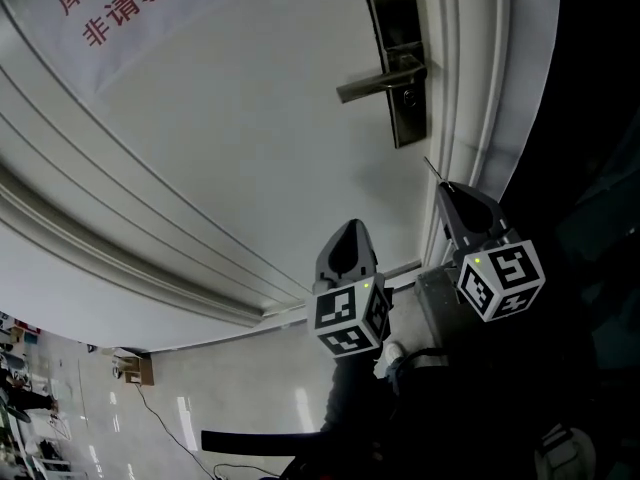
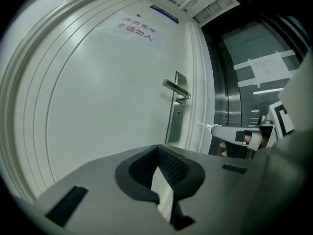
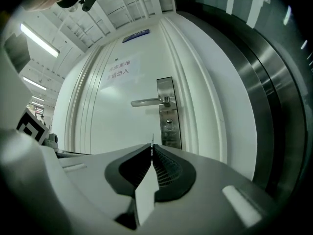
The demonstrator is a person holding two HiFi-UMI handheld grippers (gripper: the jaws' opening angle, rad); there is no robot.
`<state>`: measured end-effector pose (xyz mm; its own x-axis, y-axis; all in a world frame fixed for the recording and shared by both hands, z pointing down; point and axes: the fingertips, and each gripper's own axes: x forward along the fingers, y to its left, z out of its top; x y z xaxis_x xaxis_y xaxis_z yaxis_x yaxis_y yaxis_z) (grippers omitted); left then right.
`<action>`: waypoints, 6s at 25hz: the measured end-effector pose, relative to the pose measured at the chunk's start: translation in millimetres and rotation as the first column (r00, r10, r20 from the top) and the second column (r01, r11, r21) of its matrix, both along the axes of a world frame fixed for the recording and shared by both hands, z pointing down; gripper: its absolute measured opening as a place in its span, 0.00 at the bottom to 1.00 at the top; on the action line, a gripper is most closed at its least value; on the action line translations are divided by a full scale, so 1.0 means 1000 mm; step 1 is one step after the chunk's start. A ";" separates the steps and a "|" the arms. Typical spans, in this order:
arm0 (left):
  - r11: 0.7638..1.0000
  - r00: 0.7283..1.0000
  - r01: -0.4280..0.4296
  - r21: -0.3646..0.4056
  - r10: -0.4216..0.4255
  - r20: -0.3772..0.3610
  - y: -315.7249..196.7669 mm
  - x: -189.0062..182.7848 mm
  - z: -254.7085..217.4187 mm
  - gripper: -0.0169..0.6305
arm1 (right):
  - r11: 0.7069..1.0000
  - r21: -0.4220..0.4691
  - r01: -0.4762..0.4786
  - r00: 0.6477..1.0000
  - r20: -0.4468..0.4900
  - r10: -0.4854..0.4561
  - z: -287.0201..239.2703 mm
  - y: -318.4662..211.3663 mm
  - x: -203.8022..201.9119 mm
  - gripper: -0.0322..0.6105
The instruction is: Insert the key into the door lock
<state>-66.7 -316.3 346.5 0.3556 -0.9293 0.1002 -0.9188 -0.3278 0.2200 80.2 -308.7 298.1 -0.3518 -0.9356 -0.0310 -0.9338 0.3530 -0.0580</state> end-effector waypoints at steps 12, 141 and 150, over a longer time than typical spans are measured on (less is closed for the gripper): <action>0.996 0.996 -0.087 -0.005 0.087 -0.016 -0.054 -0.010 0.001 0.03 | 0.966 0.217 -0.139 0.775 -0.584 0.243 -0.026 -0.067 0.005 0.07; 0.989 0.989 -0.144 -0.015 0.144 -0.016 -0.101 0.029 0.003 0.03 | 0.932 0.350 -0.095 -0.158 -0.929 0.333 -0.037 -0.132 -0.004 0.07; 0.991 0.991 -0.134 -0.016 0.134 -0.025 -0.103 0.026 0.003 0.03 | 0.931 0.353 -0.097 -0.162 -0.928 0.335 -0.035 -0.134 -0.004 0.07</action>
<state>-40.9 -419.8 349.5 0.4791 -0.8713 0.1063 -0.8614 -0.4434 0.2478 76.7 -442.5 262.9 0.1173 -0.9931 0.0000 0.0598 0.0071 0.9982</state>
